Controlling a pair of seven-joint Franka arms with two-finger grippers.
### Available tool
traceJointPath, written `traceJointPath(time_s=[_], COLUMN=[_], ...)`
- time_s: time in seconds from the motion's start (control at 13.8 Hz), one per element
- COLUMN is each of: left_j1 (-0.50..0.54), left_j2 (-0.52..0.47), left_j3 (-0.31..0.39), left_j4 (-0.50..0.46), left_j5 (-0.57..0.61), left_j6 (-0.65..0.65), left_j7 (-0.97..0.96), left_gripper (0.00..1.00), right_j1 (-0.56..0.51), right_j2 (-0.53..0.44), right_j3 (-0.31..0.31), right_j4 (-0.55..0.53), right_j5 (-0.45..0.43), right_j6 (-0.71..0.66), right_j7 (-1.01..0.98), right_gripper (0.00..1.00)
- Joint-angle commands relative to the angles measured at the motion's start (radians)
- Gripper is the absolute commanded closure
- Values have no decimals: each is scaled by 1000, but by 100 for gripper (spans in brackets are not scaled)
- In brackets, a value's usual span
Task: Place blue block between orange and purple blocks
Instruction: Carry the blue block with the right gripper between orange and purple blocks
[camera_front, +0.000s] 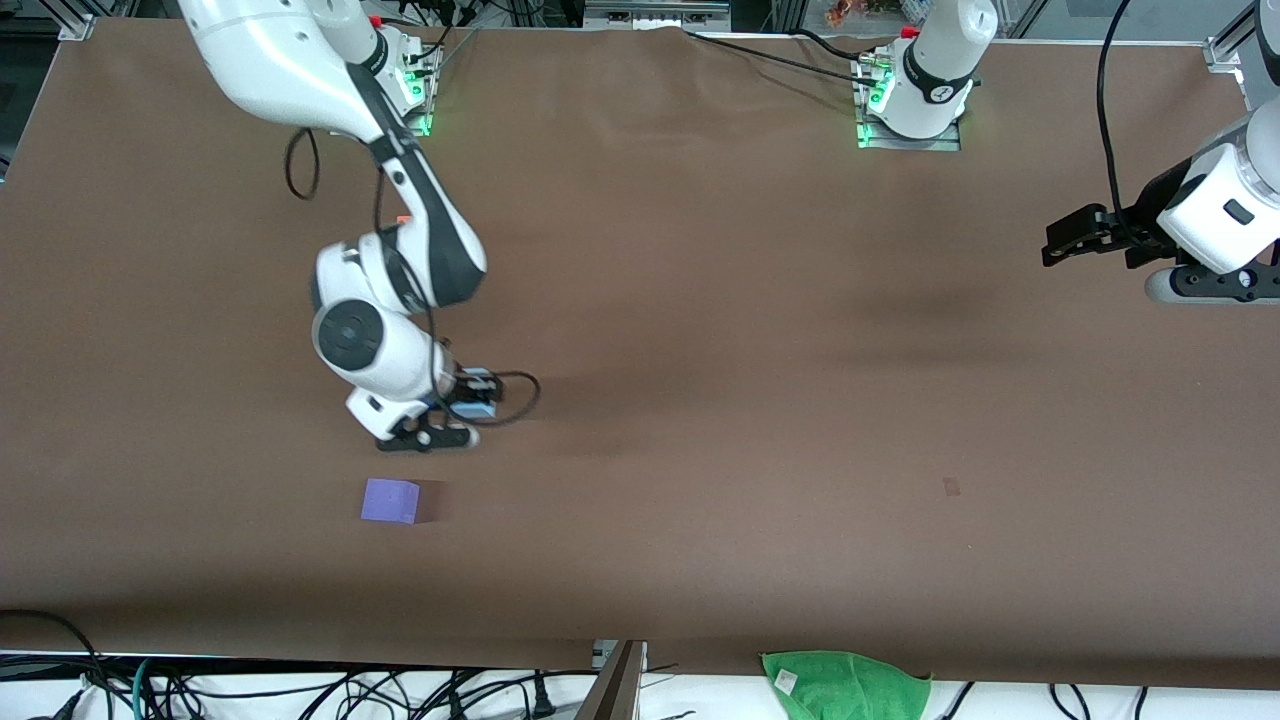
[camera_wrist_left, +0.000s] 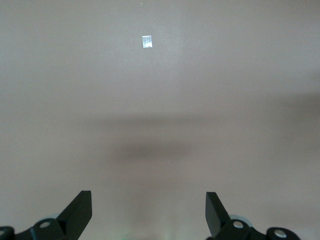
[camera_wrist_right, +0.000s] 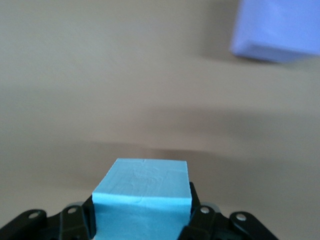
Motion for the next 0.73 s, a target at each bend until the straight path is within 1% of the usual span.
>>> traceJointPath(time_s=[0.0, 0.07, 0.15, 0.22, 0.29, 0.44, 0.51, 0.58, 0.65], left_j1=[5, 5, 2, 2, 3, 8, 17, 18, 18], left_j2=[8, 10, 12, 25, 38, 47, 50, 50, 50], left_j3=[5, 5, 5, 5, 5, 8, 8, 6, 6], left_j4=[8, 8, 8, 32, 66, 75, 81, 80, 81], left_j5=[-5, -5, -6, -5, -3, -3, -3, -3, -3], left_j6=[6, 6, 6, 6, 2, -16, -17, -20, -29], left_j7=[16, 16, 16, 16, 14, 14, 14, 14, 10], left_gripper=[0, 0, 0, 0, 0, 0, 0, 0, 0], right_j1=[16, 16, 16, 16, 14, -12, -12, -13, -16], right_j2=[-202, -199, -190, -181, -169, -143, -138, -130, -124], right_j3=[-40, -50, -63, -74, -75, -75, -75, -75, -75], right_j4=[-418, -452, -457, -457, -457, -457, -456, -451, -446], right_j5=[11, 11, 11, 11, 11, 11, 13, 14, 16], right_j6=[234, 276, 282, 287, 294, 321, 327, 337, 342], right_j7=[-90, -92, -92, -90, -86, -89, -86, -69, -51], right_gripper=[77, 74, 71, 71, 66, 58, 49, 21, 9])
